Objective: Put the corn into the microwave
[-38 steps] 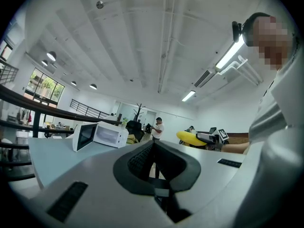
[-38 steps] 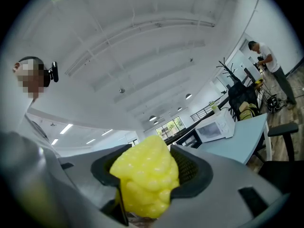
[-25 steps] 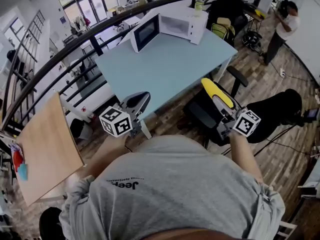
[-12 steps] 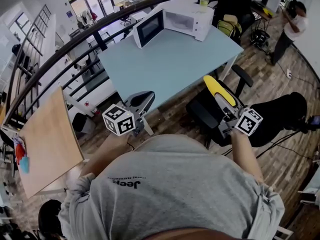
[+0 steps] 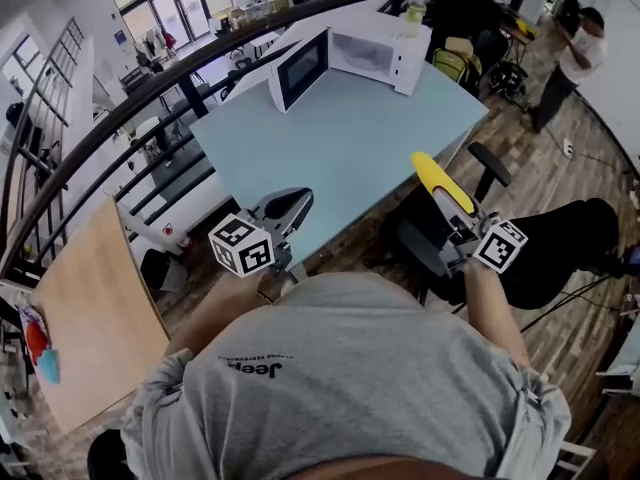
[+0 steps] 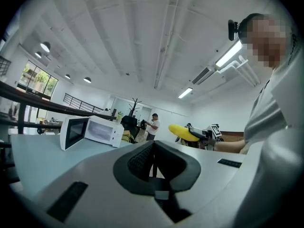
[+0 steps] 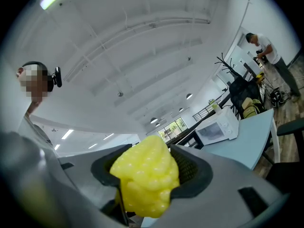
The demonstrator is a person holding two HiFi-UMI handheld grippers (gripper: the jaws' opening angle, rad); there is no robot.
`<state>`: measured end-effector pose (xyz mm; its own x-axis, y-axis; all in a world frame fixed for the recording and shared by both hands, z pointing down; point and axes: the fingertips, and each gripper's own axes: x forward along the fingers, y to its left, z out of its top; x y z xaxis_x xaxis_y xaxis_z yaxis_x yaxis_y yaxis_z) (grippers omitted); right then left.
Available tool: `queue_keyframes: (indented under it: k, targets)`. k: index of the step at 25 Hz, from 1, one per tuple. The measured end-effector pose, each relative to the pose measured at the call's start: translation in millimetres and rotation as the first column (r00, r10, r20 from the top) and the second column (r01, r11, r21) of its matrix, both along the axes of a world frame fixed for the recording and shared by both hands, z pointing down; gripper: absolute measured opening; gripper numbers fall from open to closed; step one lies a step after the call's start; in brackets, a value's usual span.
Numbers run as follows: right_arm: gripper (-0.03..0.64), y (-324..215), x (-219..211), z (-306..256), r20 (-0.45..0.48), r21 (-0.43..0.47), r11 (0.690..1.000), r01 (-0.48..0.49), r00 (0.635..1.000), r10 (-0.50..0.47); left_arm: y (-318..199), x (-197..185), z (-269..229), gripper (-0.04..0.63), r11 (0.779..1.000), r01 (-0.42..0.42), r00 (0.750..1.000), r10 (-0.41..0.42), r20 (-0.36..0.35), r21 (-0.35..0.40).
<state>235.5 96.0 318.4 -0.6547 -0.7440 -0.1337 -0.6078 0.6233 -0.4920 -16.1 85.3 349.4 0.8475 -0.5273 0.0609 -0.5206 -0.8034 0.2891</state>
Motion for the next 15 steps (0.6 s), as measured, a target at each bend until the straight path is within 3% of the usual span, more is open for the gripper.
queue_keyframes:
  k: [15]
  targets:
    - [0.256, -142, -118, -16, 0.019, -0.034, 0.996, -0.078, 0.997, 0.079, -147, -132, -15, 0.018, 0.998, -0.055, 0.998, 0.055, -0.005, 0.013]
